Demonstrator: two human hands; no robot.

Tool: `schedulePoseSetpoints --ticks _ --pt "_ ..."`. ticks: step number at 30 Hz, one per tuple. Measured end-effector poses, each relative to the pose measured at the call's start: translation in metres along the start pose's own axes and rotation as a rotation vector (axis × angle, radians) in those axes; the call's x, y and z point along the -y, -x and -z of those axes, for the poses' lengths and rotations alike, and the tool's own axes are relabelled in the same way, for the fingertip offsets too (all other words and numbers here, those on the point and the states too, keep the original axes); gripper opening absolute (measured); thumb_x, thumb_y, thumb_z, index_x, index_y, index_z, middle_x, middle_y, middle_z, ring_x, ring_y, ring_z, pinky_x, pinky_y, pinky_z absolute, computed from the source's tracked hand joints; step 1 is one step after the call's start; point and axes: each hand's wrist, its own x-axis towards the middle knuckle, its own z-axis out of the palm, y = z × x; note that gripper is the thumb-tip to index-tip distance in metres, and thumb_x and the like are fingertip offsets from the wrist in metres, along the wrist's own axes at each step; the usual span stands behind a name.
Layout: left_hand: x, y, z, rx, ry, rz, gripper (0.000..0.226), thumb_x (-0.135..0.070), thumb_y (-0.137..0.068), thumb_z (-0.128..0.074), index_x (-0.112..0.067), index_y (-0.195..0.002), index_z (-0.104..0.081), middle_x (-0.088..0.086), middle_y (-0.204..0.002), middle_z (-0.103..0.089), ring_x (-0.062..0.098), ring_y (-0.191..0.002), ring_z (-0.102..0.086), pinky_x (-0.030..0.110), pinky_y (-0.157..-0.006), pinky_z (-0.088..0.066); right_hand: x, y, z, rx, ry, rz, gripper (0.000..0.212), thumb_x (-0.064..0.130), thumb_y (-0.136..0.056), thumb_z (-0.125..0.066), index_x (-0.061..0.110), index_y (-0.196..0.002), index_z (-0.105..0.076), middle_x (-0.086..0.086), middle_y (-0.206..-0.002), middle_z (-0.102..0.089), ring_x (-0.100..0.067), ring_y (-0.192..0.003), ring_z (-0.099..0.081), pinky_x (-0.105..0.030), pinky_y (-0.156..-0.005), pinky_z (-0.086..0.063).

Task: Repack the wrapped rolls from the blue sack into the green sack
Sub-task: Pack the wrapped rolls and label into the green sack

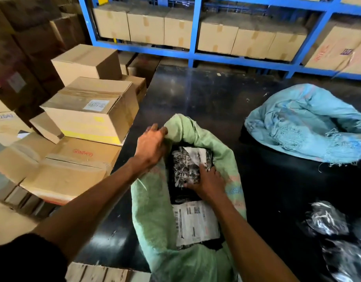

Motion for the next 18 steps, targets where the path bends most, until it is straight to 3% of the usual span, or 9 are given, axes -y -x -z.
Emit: schedulePoseSetpoints --ticks 3,5,8,11,13,15,17,18 --pt "-0.008 -0.028 0.011 0.026 -0.041 -0.044 0.04 -0.018 -0.078 -0.061 -0.01 -0.117 -0.057 0.016 -0.113 -0.051 0.036 -0.107 -0.05 0.045 -0.084 -0.044 0.001 -0.006 0.003 0.043 -0.023 -0.004 0.097 0.074 -0.067 -0.061 0.025 -0.143 -0.026 -0.022 -0.145 -0.037 -0.037 -0.131 -0.039 -0.045 -0.105 -0.037" --pt "-0.013 -0.042 0.006 0.094 -0.148 -0.063 0.048 -0.029 -0.08 -0.063 -0.013 -0.124 -0.052 0.015 -0.12 -0.049 0.035 -0.113 -0.046 0.044 -0.093 -0.04 -0.007 -0.011 0.015 0.02 -0.171 0.007 0.081 0.069 -0.071 -0.061 0.027 -0.137 -0.038 -0.011 -0.134 -0.053 -0.03 -0.119 -0.052 -0.035 -0.094 -0.044" --pt "-0.032 -0.066 -0.019 0.078 -0.212 -0.267 0.06 -0.03 -0.081 -0.061 -0.014 -0.136 -0.042 0.013 -0.132 -0.044 0.033 -0.122 -0.038 0.041 -0.097 -0.034 -0.014 -0.014 0.033 0.009 -0.41 -0.006 0.063 0.051 -0.084 -0.06 0.022 -0.137 -0.042 -0.002 -0.132 -0.058 -0.024 -0.116 -0.056 -0.023 -0.083 -0.039" --pt "-0.06 -0.093 -0.056 0.152 -0.289 -0.426 0.078 -0.029 -0.085 -0.058 -0.011 -0.149 -0.017 0.018 -0.148 -0.029 0.034 -0.139 -0.022 0.042 -0.11 -0.021 -0.012 -0.008 0.028 0.111 -0.343 -0.021 0.093 0.069 -0.074 -0.053 0.027 -0.149 -0.018 -0.003 -0.143 -0.047 -0.025 -0.124 -0.05 -0.033 -0.104 -0.038" --pt "-0.071 -0.111 -0.082 0.273 -0.395 -0.427 0.088 -0.04 -0.085 -0.06 -0.01 -0.15 -0.008 0.02 -0.154 -0.018 0.035 -0.145 -0.009 0.047 -0.116 -0.008 -0.014 -0.005 0.016 0.146 -0.205 -0.037 0.103 0.066 -0.074 -0.055 0.026 -0.152 0.0 -0.011 -0.149 -0.038 -0.03 -0.132 -0.04 -0.045 -0.111 -0.029" --pt "-0.078 -0.123 -0.099 0.368 -0.474 -0.421 0.07 -0.039 -0.087 -0.056 -0.01 -0.146 -0.029 0.021 -0.152 -0.026 0.036 -0.145 -0.009 0.052 -0.116 0.001 -0.016 0.0 0.011 0.136 -0.066 -0.035 0.103 0.052 -0.081 -0.062 0.023 -0.152 0.006 -0.017 -0.154 -0.025 -0.034 -0.14 -0.026 -0.046 -0.114 -0.017" --pt "-0.082 -0.127 -0.103 0.382 -0.479 -0.429 0.036 -0.029 -0.09 -0.05 -0.015 -0.123 -0.057 0.014 -0.133 -0.054 0.033 -0.135 -0.031 0.05 -0.117 -0.002 -0.011 0.007 0.012 0.134 0.003 -0.009 0.107 0.047 -0.081 -0.066 0.018 -0.151 0.009 -0.021 -0.155 -0.018 -0.036 -0.141 -0.02 -0.047 -0.114 -0.014" --pt "-0.086 -0.13 -0.1 0.342 -0.429 -0.453 0.028 -0.026 -0.091 -0.047 -0.017 -0.112 -0.063 0.009 -0.12 -0.063 0.03 -0.126 -0.042 0.047 -0.117 -0.007 -0.01 0.006 0.009 0.124 0.032 0.01 0.106 0.047 -0.082 -0.065 0.015 -0.151 0.009 -0.022 -0.155 -0.016 -0.036 -0.141 -0.019 -0.047 -0.114 -0.015"
